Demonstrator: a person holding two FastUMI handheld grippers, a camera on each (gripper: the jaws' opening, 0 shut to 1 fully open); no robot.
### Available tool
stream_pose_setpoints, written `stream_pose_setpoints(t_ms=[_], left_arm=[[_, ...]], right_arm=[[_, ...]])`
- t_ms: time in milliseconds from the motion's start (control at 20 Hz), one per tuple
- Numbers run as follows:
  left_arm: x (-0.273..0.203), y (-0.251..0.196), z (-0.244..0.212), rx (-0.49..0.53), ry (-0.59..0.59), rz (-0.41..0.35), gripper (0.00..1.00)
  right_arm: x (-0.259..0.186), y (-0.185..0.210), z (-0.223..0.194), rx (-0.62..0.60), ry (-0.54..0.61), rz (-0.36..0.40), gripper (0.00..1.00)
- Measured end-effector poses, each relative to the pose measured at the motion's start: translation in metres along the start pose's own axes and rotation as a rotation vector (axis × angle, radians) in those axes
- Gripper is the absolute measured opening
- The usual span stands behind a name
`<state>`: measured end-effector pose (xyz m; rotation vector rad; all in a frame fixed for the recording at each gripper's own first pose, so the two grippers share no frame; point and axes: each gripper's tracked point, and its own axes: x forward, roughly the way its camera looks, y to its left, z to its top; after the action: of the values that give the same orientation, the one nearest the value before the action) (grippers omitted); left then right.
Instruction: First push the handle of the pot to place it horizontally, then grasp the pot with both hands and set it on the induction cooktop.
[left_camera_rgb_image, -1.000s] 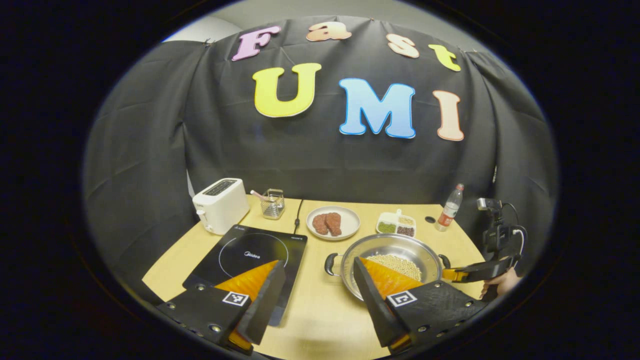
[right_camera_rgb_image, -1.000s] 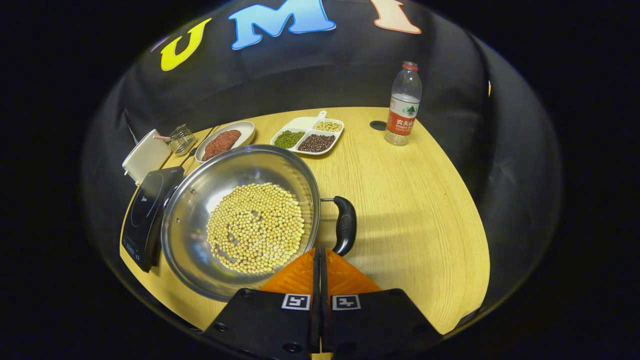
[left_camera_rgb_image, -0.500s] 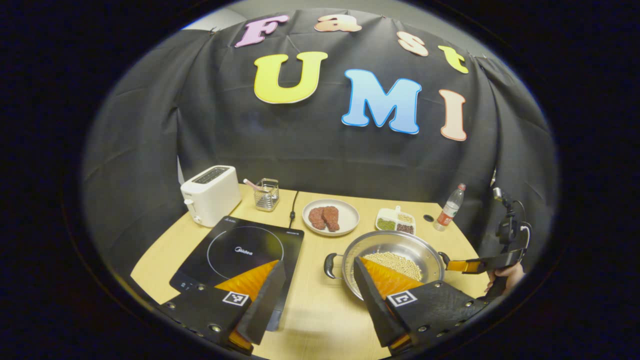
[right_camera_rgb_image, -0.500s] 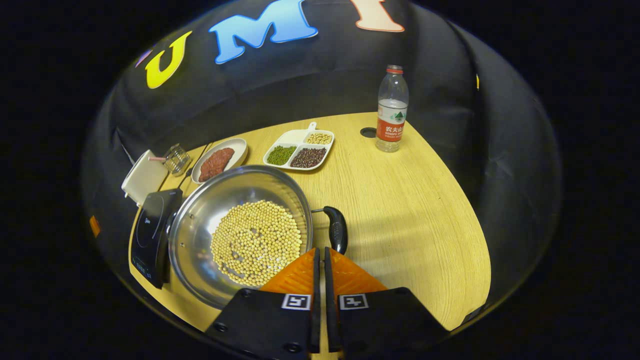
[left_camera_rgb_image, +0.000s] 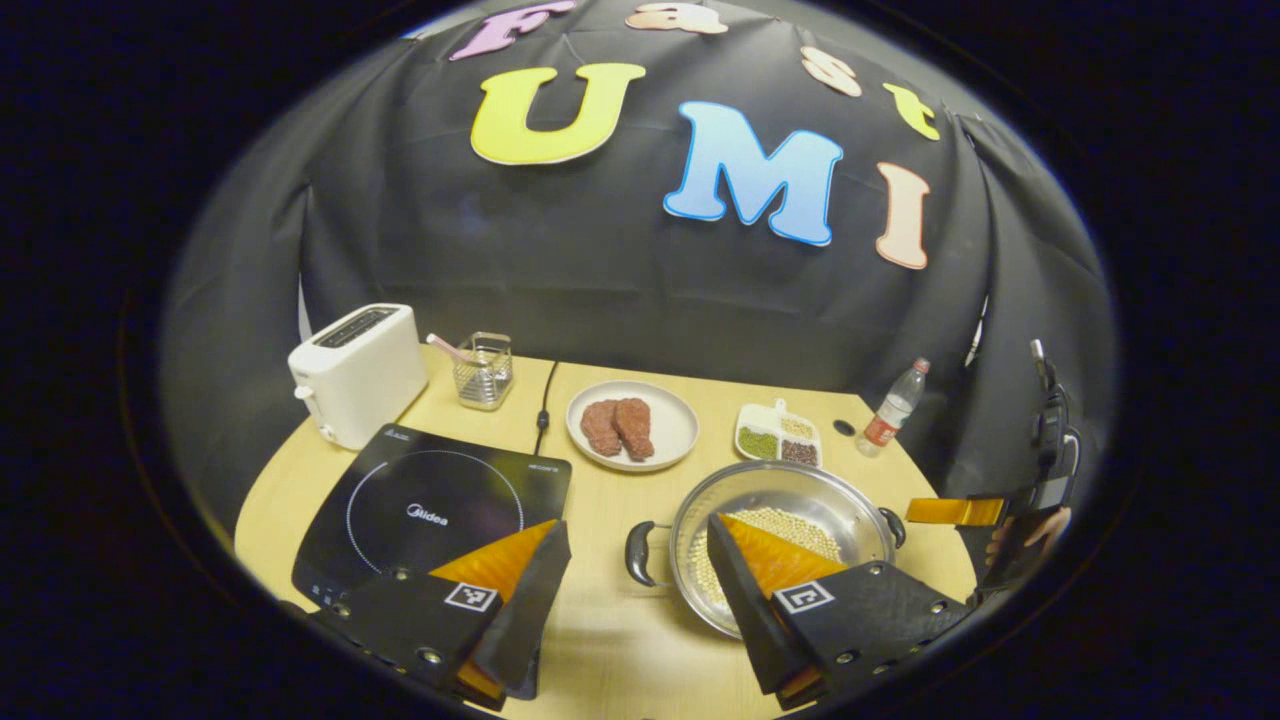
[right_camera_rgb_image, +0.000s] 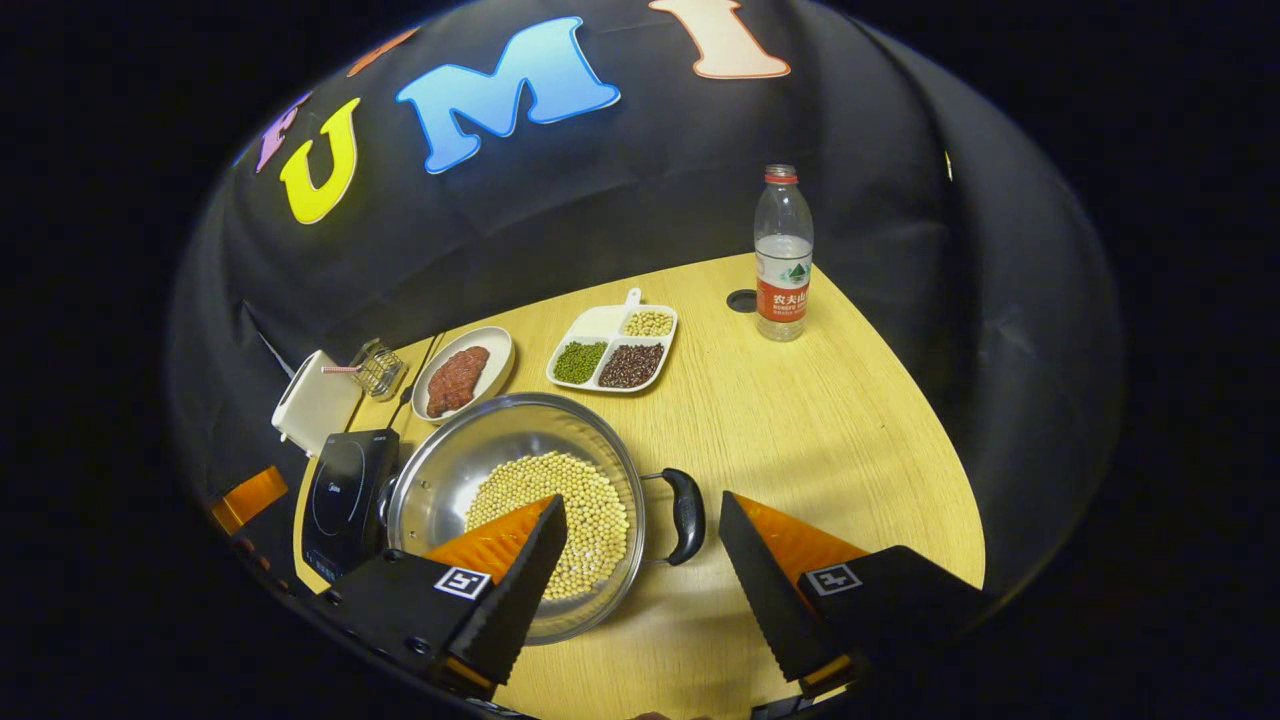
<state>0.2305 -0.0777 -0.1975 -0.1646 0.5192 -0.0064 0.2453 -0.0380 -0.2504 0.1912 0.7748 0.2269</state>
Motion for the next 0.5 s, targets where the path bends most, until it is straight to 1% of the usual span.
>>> stream_pose_setpoints(t_ms=[50, 100, 150, 400, 450, 500], left_arm=[[0.011, -0.001, -0.004, 0.009, 0.013, -0.008, 0.82], [0.022, -0.003, -0.007, 0.014, 0.032, -0.018, 0.82], [0.033, -0.006, -0.011, 0.009, 0.047, -0.031, 0.84], [0.081, -0.012, -0.046, -0.002, 0.132, -0.085, 0.85], [0.089, -0.011, -0.055, -0.003, 0.148, -0.094, 0.82], [0.098, -0.011, -0.063, -0.003, 0.163, -0.102, 0.85]], right_arm=[[0.005, 0.0, -0.001, 0.004, 0.01, 0.001, 0.98], [0.009, -0.002, -0.003, 0.002, 0.017, -0.005, 0.98], [0.015, -0.005, -0.004, -0.004, 0.019, -0.015, 0.98], [0.043, -0.019, -0.015, -0.033, 0.054, -0.053, 0.98], [0.048, -0.021, -0.017, -0.036, 0.057, -0.057, 0.98], [0.054, -0.022, -0.021, -0.036, 0.06, -0.056, 0.98]])
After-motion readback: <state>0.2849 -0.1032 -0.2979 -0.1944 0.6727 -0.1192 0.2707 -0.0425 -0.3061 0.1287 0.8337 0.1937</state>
